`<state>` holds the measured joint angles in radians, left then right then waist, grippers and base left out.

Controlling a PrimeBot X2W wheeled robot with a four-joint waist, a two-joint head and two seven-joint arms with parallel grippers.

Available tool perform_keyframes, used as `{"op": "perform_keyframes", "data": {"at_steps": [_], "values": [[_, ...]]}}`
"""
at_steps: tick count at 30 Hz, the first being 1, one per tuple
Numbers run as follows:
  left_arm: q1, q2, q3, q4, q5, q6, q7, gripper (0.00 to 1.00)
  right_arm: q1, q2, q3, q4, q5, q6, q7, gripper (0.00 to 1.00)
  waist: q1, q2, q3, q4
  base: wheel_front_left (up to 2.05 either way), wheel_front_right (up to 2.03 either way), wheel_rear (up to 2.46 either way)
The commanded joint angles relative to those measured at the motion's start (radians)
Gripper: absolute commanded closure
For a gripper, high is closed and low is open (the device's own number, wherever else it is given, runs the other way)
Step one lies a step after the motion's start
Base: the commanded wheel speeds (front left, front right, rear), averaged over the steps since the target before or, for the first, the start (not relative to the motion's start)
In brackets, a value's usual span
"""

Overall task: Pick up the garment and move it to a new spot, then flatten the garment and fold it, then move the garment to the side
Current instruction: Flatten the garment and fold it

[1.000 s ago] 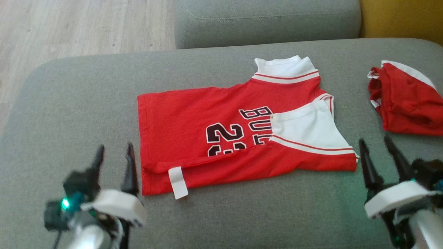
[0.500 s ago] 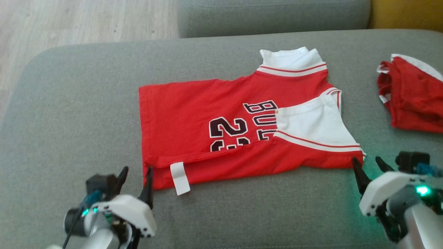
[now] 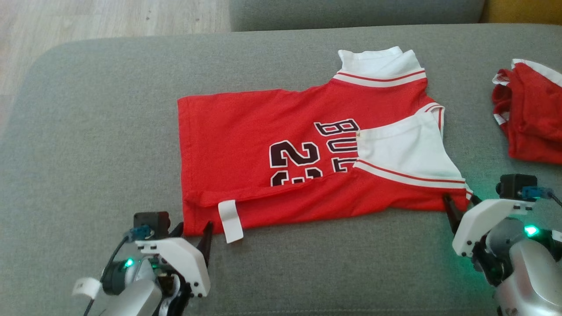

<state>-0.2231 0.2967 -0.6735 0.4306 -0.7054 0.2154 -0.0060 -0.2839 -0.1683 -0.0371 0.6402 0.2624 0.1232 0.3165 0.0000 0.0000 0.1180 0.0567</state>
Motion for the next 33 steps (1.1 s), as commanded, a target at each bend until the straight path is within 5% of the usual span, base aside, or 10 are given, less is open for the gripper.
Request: {"op": "perform_keyframes", "data": {"at_steps": [1, 5, 6, 7, 8, 9, 10, 11, 21, 33], "values": [[-0.058, 0.008, 0.027, -0.010, -0.012, -0.009, 0.015, 0.00, -0.025, 0.006, 0.031, 0.001, 0.000, 0.008, 0.010, 0.00, 0.0000, 0.0000, 0.004, -0.003, 0.00, 0.00, 0.00], [-0.068, 0.000, 0.029, 0.016, -0.042, -0.009, 0.072, 0.00, -0.038, 0.006, 0.045, 0.022, 0.014, 0.008, 0.016, 0.04, 0.0000, 0.0000, 0.010, -0.007, 0.00, 0.00, 0.00], [-0.073, 0.001, 0.032, 0.019, -0.042, -0.004, 0.075, 0.04, -0.042, 0.006, 0.050, 0.025, 0.018, 0.008, 0.016, 0.22, 0.0000, 0.0000, 0.012, -0.008, 0.00, 0.00, 0.00], [-0.076, 0.002, 0.031, 0.023, -0.044, -0.001, 0.085, 0.42, -0.045, 0.005, 0.059, 0.028, 0.024, 0.008, 0.019, 0.42, 0.0000, 0.0000, 0.013, -0.009, 0.00, 0.00, 0.00], [-0.076, 0.002, 0.031, 0.023, -0.044, -0.001, 0.085, 0.42, -0.045, 0.005, 0.059, 0.028, 0.024, 0.008, 0.019, 0.42, 0.0000, 0.0000, 0.013, -0.009, 0.00, 0.00, 0.00], [-0.078, 0.002, 0.031, 0.024, -0.047, 0.001, 0.093, 0.59, -0.047, 0.005, 0.068, 0.031, 0.033, 0.008, 0.021, 0.56, 0.0000, 0.0000, 0.013, -0.009, 0.00, 0.00, 0.00], [-0.080, 0.004, 0.033, 0.024, -0.049, 0.005, 0.099, 0.84, -0.049, 0.004, 0.076, 0.032, 0.043, 0.008, 0.019, 0.84, 0.0000, 0.0000, 0.013, -0.010, 0.00, 0.00, 0.00], [-0.082, 0.008, 0.029, 0.025, -0.047, 0.009, 0.111, 1.00, -0.050, 0.001, 0.083, 0.034, 0.051, 0.008, 0.016, 1.00, 0.0000, 0.0000, 0.011, -0.010, 0.00, 0.00, 0.00], [-0.043, 0.091, 0.047, -0.084, -0.059, 0.026, 0.149, 1.00, -0.037, -0.053, 0.124, -0.004, 0.100, 0.008, -0.022, 1.00, 0.0000, 0.0000, -0.055, -0.010, 0.00, 0.00, 0.00], [0.101, 0.249, 0.003, -0.331, -0.079, 0.042, 0.314, 1.00, 0.184, -0.164, 0.147, -0.283, 0.164, 0.008, 0.201, 1.00, 0.0000, 0.0000, -0.092, -0.025, 0.00, 0.00, 0.00]]}}
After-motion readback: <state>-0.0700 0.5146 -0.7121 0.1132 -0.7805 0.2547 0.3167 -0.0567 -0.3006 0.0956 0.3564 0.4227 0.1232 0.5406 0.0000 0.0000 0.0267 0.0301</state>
